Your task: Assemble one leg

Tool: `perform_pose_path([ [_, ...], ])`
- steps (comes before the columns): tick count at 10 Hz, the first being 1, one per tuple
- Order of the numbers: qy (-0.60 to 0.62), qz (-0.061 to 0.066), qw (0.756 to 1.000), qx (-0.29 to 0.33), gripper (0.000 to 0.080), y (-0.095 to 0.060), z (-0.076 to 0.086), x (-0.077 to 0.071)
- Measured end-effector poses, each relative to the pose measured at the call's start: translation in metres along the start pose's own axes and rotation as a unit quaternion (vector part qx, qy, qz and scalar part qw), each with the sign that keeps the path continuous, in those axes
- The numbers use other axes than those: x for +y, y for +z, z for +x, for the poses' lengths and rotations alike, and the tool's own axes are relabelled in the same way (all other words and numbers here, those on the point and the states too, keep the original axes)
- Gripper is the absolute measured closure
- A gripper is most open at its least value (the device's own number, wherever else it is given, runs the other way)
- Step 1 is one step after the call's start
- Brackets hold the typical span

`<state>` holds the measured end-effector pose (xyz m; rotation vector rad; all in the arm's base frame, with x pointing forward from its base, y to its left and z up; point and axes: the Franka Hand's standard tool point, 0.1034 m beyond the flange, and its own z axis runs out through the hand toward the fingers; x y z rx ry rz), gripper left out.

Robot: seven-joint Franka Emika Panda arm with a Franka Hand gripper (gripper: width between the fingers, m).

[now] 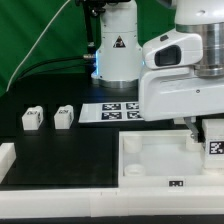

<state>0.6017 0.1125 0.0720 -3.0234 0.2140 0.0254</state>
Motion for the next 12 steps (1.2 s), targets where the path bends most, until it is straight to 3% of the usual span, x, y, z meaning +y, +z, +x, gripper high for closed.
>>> perform_pose_path([
  [2,0.100,0.003,0.995,0.001,0.0505,0.000,0.000,-0.001],
  [5,0.270,0.009,0.963,-0.003,0.0504,0.001,-0.001,-0.004],
  [9,0.495,0.019,0.869,-0.013,0.0505,0.002,-0.003,-0.011],
  [10,0.546,0.028,0.837,-0.012,0.0505,0.005,-0.004,-0.012],
  [11,0.572,0.033,0.820,-0.013,0.0505,0.005,-0.004,-0.013],
  [12,0.570,0.033,0.821,-0.013,0.0505,0.005,-0.004,-0.013],
])
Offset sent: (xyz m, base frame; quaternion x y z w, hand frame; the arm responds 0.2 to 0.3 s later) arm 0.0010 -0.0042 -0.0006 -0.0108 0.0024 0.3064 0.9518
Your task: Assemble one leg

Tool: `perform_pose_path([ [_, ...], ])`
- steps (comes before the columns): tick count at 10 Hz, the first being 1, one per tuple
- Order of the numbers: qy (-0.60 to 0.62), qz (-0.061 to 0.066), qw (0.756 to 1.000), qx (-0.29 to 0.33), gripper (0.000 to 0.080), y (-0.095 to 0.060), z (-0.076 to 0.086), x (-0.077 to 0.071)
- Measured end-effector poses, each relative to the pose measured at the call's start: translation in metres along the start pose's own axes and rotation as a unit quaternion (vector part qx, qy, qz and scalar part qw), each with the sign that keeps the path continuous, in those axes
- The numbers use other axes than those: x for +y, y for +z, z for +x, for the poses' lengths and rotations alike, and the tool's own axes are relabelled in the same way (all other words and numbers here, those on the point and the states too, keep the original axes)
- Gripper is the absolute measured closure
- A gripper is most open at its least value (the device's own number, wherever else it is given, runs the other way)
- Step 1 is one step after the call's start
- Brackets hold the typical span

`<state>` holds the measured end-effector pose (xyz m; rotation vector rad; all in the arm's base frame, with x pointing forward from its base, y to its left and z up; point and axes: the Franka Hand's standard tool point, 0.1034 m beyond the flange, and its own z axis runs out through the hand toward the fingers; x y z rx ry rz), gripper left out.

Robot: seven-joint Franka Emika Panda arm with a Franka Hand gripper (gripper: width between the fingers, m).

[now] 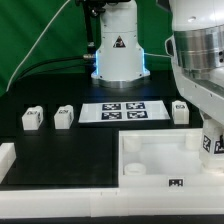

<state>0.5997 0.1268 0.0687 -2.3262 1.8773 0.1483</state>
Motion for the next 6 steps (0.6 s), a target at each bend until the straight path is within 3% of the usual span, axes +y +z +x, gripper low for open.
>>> perform_pose_path([
  [2,-0.028,0.000,1.000,0.000,0.0505,0.0000,-0.0001,0.0000],
  [3,-0.029,0.000,1.000,0.000,0.0275,0.0001,-0.0003,0.0000],
  [4,-0.037,0.000,0.999,0.000,0.0176,0.0000,-0.0002,0.0000],
  [6,-0.194,-0.013,0.981,-0.002,0.0158,-0.0029,0.0024,0.0006],
])
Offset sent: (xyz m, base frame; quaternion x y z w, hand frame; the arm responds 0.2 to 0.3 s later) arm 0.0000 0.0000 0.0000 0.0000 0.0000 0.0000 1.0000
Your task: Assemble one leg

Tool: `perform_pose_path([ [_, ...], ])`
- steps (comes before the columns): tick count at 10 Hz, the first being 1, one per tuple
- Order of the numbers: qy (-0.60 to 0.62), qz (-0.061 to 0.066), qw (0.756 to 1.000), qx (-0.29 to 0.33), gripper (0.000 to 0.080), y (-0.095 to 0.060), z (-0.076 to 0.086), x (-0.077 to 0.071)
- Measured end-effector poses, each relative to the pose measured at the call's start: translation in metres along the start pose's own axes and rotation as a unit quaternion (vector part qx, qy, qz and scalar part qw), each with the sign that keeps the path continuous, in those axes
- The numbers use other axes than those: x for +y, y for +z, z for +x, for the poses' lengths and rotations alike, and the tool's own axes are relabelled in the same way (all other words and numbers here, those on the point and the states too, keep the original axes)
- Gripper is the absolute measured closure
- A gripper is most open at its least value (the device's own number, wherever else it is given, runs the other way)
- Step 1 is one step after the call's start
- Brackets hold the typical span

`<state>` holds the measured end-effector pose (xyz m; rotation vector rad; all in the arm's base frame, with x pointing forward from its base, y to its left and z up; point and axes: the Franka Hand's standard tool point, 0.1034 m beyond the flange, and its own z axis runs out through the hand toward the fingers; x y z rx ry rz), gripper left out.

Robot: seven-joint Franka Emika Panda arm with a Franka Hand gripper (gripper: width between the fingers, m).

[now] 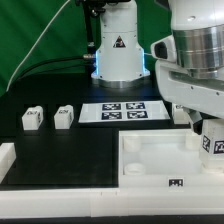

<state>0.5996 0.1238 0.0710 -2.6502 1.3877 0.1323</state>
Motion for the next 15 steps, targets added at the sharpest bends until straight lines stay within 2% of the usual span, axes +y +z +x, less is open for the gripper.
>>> perform_pose_path([
  [3,-0.153,-0.001,0.988,0.001,0.0151,-0.0004,-0.0014,-0.0014],
  [6,-0.282,-0.004,0.959,0.004,0.0151,-0.0004,-0.0007,-0.0008],
  [7,-0.341,-0.005,0.940,0.004,0.0151,-0.0004,0.0001,-0.0004],
  [8,-0.395,-0.014,0.919,0.008,0.0151,0.0009,0.0005,-0.0002],
  [9,-0.452,-0.039,0.891,0.019,0.0151,0.0049,-0.0006,-0.0009],
  [10,-0.494,-0.050,0.868,0.023,0.0151,0.0064,-0.0007,-0.0008],
  [13,-0.500,-0.052,0.864,0.024,0.0151,0.0064,-0.0017,-0.0012],
  [14,-0.500,-0.052,0.864,0.023,0.0280,0.0067,-0.0015,-0.0010],
  [15,-0.500,-0.052,0.864,0.023,0.0280,0.0070,-0.0014,-0.0008],
])
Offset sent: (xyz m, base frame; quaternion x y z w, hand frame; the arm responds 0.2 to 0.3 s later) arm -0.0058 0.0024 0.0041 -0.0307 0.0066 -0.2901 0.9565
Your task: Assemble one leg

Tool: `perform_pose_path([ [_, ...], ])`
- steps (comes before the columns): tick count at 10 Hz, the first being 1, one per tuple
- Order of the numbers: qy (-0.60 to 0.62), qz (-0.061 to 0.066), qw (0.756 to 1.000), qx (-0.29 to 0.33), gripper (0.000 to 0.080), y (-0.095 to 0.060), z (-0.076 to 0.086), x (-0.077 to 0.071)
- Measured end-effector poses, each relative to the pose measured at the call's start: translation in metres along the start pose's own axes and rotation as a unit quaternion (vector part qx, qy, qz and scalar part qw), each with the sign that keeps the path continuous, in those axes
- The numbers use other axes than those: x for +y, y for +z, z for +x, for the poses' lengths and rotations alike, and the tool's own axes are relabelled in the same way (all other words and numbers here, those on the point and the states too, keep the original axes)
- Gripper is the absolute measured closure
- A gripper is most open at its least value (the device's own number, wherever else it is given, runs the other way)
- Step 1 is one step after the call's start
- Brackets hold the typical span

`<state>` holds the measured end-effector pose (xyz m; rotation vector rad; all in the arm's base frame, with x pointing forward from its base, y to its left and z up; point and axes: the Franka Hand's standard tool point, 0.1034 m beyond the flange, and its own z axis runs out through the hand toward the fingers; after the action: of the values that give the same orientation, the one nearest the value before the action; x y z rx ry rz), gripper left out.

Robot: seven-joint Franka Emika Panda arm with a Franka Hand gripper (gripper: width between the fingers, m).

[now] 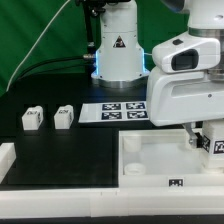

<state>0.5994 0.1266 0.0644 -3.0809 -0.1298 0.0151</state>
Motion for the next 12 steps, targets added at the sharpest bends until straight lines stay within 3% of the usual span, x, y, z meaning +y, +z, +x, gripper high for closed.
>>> perform_pose_path([
  [1,0.001,-0.001,1.000,0.001,0.0419,0.000,0.000,0.001],
  [2,0.004,-0.004,1.000,0.000,0.0505,0.001,0.000,0.008],
  [7,0.018,-0.004,1.000,-0.001,0.0519,0.002,0.000,0.010],
  [9,0.111,0.001,0.994,-0.001,0.0519,0.002,0.000,0.012],
  [12,0.297,0.004,0.955,-0.002,0.0519,0.002,0.000,0.010],
])
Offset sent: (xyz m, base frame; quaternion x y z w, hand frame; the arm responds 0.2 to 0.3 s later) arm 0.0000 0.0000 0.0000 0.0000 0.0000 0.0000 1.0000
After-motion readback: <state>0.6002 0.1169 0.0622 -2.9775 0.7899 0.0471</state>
